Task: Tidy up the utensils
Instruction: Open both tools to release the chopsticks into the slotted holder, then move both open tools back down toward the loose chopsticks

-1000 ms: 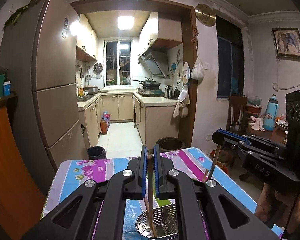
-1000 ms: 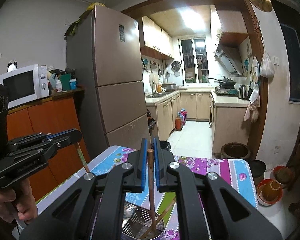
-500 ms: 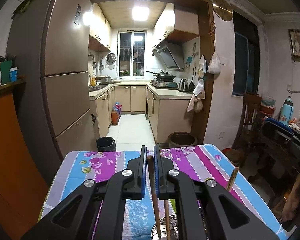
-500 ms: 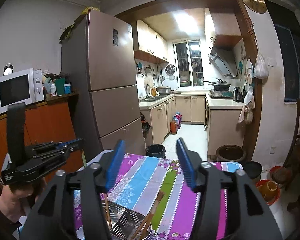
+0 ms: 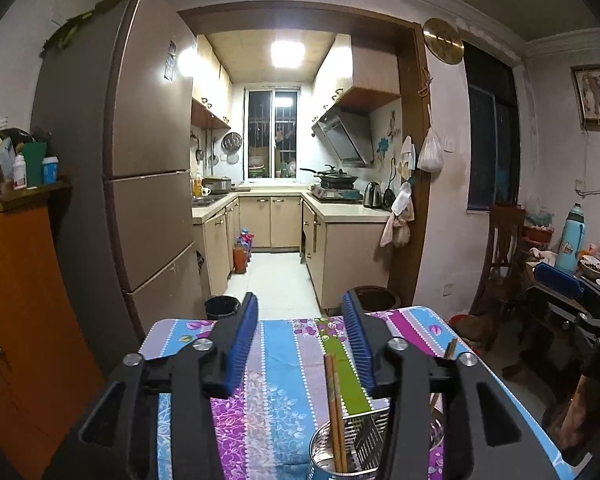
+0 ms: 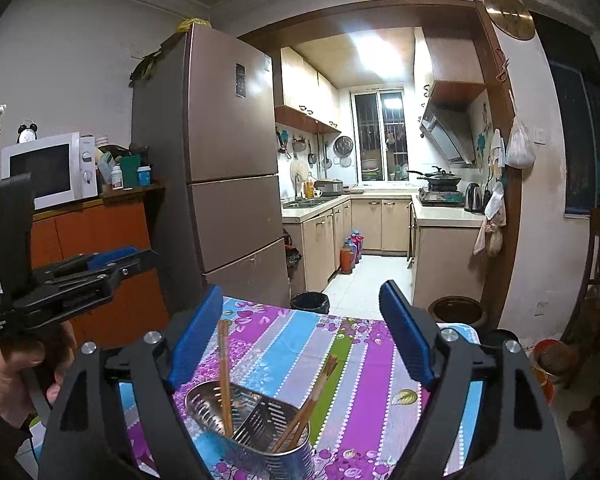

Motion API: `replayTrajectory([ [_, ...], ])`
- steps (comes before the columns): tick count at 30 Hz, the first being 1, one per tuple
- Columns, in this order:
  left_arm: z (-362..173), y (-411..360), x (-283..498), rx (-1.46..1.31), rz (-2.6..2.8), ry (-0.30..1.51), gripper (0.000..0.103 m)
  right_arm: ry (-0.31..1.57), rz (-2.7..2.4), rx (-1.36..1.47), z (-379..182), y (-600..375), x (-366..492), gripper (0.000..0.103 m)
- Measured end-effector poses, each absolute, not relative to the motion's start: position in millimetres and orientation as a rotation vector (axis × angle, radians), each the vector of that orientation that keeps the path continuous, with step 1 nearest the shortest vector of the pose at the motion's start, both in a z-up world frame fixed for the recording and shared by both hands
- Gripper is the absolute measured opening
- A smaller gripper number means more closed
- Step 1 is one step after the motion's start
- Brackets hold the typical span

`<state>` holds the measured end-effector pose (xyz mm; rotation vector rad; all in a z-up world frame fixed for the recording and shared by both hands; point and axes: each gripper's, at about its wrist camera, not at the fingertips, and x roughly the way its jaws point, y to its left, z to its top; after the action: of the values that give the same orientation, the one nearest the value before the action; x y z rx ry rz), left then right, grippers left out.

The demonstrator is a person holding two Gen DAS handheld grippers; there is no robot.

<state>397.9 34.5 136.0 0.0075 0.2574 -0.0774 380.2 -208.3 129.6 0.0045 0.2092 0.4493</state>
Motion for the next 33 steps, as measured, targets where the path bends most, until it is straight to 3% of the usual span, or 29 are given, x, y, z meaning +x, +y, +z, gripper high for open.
replayTrajectory([
  [6, 136.5, 37.4, 364.9, -0.003, -0.084, 0.236, 0.056, 0.201, 0.458, -0.018, 132.8, -209.0, 354.1, 0.080],
  [9, 124.5, 35.2, 324.3, 0.034, -0.091, 0.190, 0.071, 0.180, 0.477, -0.018, 133.2, -214.2, 326.7, 0.080],
  [12, 97.9, 31.3, 272.2, 0.082, -0.116, 0.158, 0.076, 0.159, 0.505, -0.018, 126.1, -220.7, 287.5, 0.080],
  [22, -19.4, 21.7, 153.7, 0.092, -0.193, 0.265, 0.080, 0.181, 0.516, -0.021, 39.7, -238.7, 162.5, 0.080],
  [23, -32.8, 21.7, 149.0, 0.087, -0.196, 0.292, 0.080, 0.197, 0.514, -0.016, 25.9, -239.3, 154.1, 0.076],
  [25, -60.0, 16.9, 141.6, 0.091, -0.217, 0.353, 0.080, 0.241, 0.511, -0.006, 2.9, -239.1, 145.0, 0.055],
  [28, -87.8, 10.7, 131.2, 0.100, -0.232, 0.402, 0.080, 0.327, 0.504, -0.010, -35.2, -234.7, 137.7, 0.037],
  [33, -113.3, 0.4, 128.9, 0.119, -0.266, 0.448, 0.075, 0.431, 0.508, -0.014, -77.9, -229.1, 132.2, 0.032],
])
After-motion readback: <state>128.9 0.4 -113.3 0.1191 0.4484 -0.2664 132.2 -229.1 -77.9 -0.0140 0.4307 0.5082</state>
